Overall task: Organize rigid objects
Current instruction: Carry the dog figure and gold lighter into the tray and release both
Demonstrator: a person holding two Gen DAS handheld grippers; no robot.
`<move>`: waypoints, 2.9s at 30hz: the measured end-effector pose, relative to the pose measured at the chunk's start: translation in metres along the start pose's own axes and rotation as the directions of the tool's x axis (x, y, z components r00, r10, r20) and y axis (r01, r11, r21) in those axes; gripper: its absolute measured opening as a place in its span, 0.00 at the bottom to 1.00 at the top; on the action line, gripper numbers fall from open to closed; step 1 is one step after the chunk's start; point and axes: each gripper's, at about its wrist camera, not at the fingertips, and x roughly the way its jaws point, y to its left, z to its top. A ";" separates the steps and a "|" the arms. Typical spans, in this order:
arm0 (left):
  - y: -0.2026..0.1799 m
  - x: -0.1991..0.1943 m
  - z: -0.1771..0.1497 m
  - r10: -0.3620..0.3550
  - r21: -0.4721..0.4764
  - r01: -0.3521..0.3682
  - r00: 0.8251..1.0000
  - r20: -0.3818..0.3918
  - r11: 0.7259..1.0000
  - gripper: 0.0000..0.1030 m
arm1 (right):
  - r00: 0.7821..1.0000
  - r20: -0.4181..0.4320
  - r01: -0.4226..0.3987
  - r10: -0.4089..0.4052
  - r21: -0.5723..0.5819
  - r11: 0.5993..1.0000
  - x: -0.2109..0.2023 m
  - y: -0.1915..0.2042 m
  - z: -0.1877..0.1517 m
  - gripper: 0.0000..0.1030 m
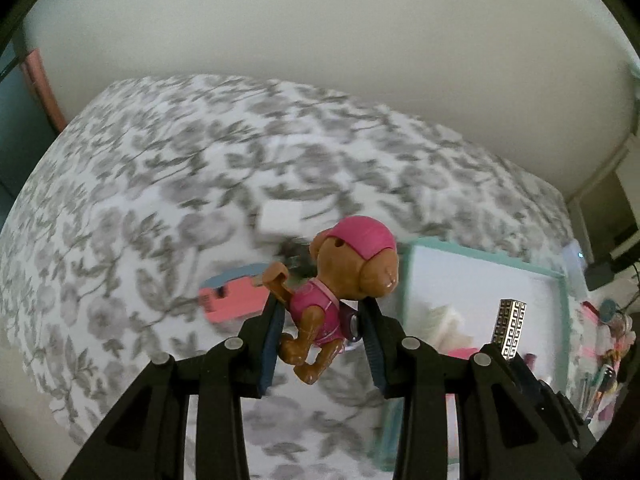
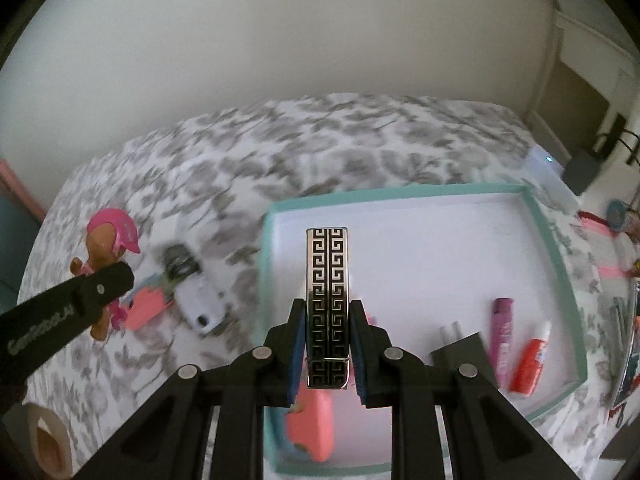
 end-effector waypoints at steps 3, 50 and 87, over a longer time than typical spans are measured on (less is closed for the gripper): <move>-0.025 0.000 0.001 -0.034 0.026 0.033 0.999 0.008 0.999 0.38 | 0.999 0.012 0.035 -0.036 0.054 0.998 -0.001 -0.023 0.005 0.21; -0.141 0.062 -0.029 -0.177 0.217 0.202 0.976 -0.130 0.955 0.39 | 0.964 -0.137 0.250 -0.228 0.180 0.951 0.046 -0.132 -0.010 0.21; -0.098 0.045 -0.012 -0.024 0.133 0.033 0.997 -0.068 0.991 0.77 | 0.973 -0.099 0.223 -0.210 0.144 0.964 0.041 -0.120 -0.006 0.52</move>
